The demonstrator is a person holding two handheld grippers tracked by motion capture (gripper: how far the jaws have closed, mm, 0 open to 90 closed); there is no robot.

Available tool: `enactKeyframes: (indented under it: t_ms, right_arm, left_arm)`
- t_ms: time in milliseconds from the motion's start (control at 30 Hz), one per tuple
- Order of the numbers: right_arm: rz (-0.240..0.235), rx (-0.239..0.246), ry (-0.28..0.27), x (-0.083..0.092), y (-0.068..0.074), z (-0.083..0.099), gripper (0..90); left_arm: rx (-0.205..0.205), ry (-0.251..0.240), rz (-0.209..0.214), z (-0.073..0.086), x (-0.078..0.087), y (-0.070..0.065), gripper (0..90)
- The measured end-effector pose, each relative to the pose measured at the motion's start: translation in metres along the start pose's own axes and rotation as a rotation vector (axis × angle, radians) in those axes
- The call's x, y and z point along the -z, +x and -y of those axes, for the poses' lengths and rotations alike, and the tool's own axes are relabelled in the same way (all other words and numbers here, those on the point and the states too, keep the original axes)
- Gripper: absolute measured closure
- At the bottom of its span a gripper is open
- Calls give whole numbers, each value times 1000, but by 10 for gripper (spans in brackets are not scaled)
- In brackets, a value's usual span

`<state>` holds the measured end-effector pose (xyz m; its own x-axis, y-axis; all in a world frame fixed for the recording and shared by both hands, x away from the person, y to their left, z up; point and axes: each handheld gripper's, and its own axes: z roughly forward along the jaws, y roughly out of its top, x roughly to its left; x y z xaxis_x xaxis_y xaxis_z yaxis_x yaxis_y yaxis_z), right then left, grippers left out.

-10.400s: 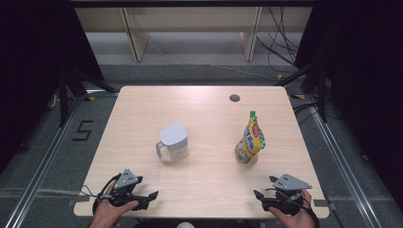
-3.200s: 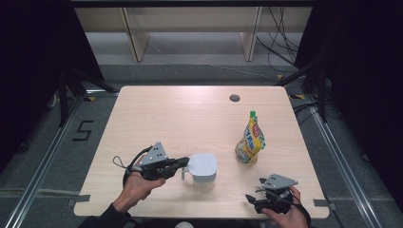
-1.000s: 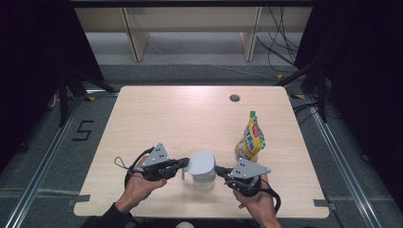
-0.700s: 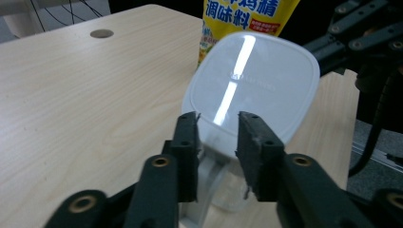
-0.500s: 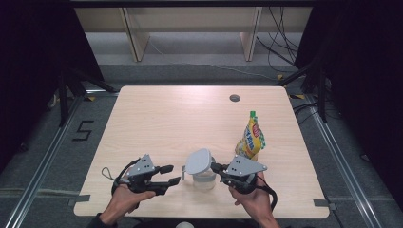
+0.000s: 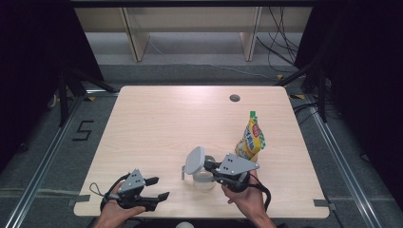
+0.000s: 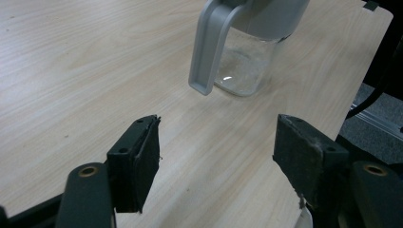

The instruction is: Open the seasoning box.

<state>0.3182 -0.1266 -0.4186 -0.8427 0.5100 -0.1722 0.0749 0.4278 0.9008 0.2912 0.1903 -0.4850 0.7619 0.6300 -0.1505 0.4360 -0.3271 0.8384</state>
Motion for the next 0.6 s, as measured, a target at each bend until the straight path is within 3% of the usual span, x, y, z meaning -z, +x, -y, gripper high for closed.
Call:
enactKeyframes:
  t_ms: [133,167,267,300,333,367,400,433,533,600]
  right_arm:
    - [-4,3,-3,-3,2,-3,900]
    - [-1,14,-5,-5,4,-5,900]
    - [-8,29,-4,-7,5,-8,900]
    - [-10,21,0,-7,7,-9,900]
    - [-13,25,-2,-8,8,-10,900]
    - [-20,32,-3,-10,10,-11,900]
    - [-20,32,-3,-10,10,-11,900]
    - [-21,35,-4,-10,10,-12,900]
    - [-25,28,-3,-9,10,-11,897]
    - [-25,23,-9,-7,8,-9,897]
  left_arm:
    - [12,-1,-13,5,3,1,306]
    - [-12,21,-16,7,4,3,305]
    - [-11,33,-27,11,2,2,303]
    - [11,33,-19,13,-1,1,303]
    - [-8,44,-23,14,-2,1,300]
    - [16,33,-20,15,-4,-1,298]
    - [15,30,-22,15,-5,-2,298]
    - [-13,38,-20,15,-5,-1,299]
    - [-36,47,-35,14,-3,2,295]
    - [9,34,-27,14,-3,1,294]
